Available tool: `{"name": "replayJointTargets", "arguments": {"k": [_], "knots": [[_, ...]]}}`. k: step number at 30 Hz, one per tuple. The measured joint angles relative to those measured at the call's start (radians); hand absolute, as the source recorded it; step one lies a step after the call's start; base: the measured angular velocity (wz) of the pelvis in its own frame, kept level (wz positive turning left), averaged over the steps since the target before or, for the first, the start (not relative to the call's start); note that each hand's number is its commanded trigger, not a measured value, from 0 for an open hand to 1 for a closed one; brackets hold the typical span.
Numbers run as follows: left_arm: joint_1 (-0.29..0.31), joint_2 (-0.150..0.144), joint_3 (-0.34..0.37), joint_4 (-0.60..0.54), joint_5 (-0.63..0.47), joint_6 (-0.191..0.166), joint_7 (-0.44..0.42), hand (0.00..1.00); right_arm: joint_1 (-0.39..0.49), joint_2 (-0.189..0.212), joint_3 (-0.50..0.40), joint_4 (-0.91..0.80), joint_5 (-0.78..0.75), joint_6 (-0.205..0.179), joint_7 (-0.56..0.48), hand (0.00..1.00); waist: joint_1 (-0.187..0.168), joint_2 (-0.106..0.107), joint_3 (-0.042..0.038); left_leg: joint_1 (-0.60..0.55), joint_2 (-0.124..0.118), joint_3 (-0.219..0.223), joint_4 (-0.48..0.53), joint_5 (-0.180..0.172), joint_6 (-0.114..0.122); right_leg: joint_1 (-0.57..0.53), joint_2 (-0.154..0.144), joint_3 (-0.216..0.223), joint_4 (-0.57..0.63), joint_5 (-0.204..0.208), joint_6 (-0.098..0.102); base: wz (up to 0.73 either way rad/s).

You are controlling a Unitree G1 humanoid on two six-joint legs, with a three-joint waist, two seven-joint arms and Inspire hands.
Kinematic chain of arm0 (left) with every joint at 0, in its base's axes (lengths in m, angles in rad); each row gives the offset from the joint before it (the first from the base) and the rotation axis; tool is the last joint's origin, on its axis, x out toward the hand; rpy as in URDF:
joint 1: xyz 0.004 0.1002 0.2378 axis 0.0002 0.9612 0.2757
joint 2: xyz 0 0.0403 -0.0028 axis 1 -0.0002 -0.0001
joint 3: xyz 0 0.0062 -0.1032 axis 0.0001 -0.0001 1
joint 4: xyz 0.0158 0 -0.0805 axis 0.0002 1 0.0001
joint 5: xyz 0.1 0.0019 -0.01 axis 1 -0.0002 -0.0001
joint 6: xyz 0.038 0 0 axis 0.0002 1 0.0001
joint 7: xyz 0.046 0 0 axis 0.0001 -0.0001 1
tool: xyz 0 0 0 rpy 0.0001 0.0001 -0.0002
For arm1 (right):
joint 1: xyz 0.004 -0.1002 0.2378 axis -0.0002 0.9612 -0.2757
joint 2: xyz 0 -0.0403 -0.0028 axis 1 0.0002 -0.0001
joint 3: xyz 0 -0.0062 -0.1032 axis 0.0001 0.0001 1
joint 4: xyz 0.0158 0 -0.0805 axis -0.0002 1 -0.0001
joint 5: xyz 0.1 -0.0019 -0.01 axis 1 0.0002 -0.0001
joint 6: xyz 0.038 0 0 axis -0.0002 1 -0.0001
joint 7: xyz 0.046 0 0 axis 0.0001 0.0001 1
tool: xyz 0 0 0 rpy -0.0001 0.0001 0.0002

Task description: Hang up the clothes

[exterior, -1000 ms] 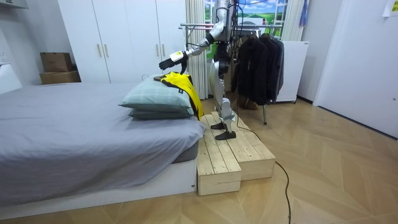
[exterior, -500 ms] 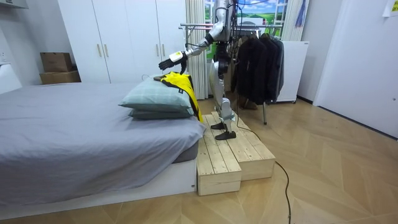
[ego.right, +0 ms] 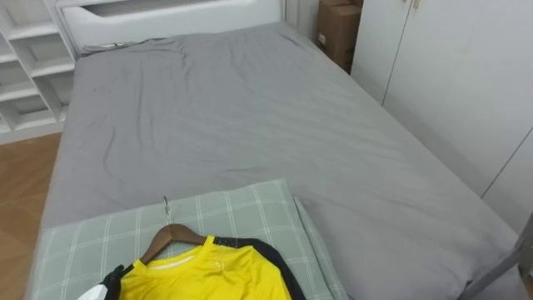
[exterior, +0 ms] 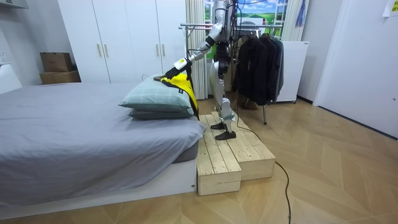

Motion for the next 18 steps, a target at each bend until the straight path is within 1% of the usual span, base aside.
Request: {"name": "replayJointTargets", "arguments": {"k": [2, 4, 6, 9, 11, 15, 16, 18], "knots": [[-0.004, -0.001, 0.000, 0.014, 0.000, 0.001, -0.001, 0.00, 0.002, 0.000, 0.000, -0.001, -0.002, 0.000, -0.014, 0.00, 0.000, -0.004, -0.0004, -0.003, 0.001, 0.001, 0.004, 0.000, 0.000, -0.005, 0.000, 0.000, 0.007, 0.000, 0.000, 0.00], [-0.004, -0.004, 0.000, 0.016, 0.000, 0.007, -0.003, 0.00, 0.008, 0.000, -0.002, -0.001, -0.020, 0.000, -0.031, 0.00, 0.000, -0.008, -0.0030, -0.003, 0.002, 0.003, 0.005, 0.000, 0.000, -0.004, 0.000, 0.000, 0.008, 0.000, 0.000, 0.00], [-0.004, -0.005, 0.000, 0.016, 0.000, 0.007, -0.003, 0.00, 0.010, 0.000, -0.002, -0.002, -0.043, 0.001, -0.039, 0.00, -0.001, -0.009, -0.0026, -0.002, 0.002, 0.004, 0.005, 0.000, 0.000, -0.004, 0.000, 0.001, 0.009, 0.000, 0.000, 0.00], [-0.004, -0.007, 0.001, 0.016, 0.000, 0.007, -0.003, 0.00, 0.013, 0.000, -0.003, -0.002, -0.082, 0.018, -0.053, 0.00, -0.001, -0.009, -0.0026, -0.001, 0.002, 0.004, 0.007, 0.000, 0.000, -0.004, 0.000, 0.001, 0.012, 0.000, 0.000, 0.00], [-0.004, -0.007, 0.001, 0.016, 0.000, 0.007, -0.003, 0.00, 0.012, 0.000, -0.003, -0.002, -0.102, 0.022, -0.061, 0.00, -0.001, -0.009, -0.0025, 0.000, 0.002, 0.004, 0.008, 0.000, 0.000, -0.004, 0.000, 0.001, 0.015, 0.000, 0.000, 0.00], [-0.025, -0.007, -0.001, 0.065, -0.020, 0.007, 0.003, 0.00, 0.019, 0.000, -0.002, -0.001, -0.111, 0.025, -0.073, 0.00, -0.008, -0.010, -0.0007, 0.000, 0.002, 0.004, 0.009, 0.000, 0.000, -0.003, 0.000, 0.002, 0.021, 0.000, 0.000, 0.00], [-0.029, -0.007, -0.001, 0.082, -0.022, 0.007, 0.009, 0.00, 0.016, 0.000, 0.001, -0.002, -0.112, 0.028, -0.072, 0.00, -0.007, -0.013, 0.0010, -0.002, 0.003, 0.004, 0.009, 0.000, 0.000, -0.003, 0.000, 0.002, 0.025, 0.000, 0.000, 0.00], [-0.033, -0.007, -0.001, 0.100, -0.023, 0.007, 0.022, 0.00, 0.015, 0.000, 0.001, -0.001, -0.116, 0.034, -0.072, 0.00, -0.010, -0.015, 0.0020, -0.004, 0.003, 0.004, 0.009, 0.000, 0.000, -0.004, 0.000, 0.002, 0.025, 0.000, 0.000, 0.00]]}}
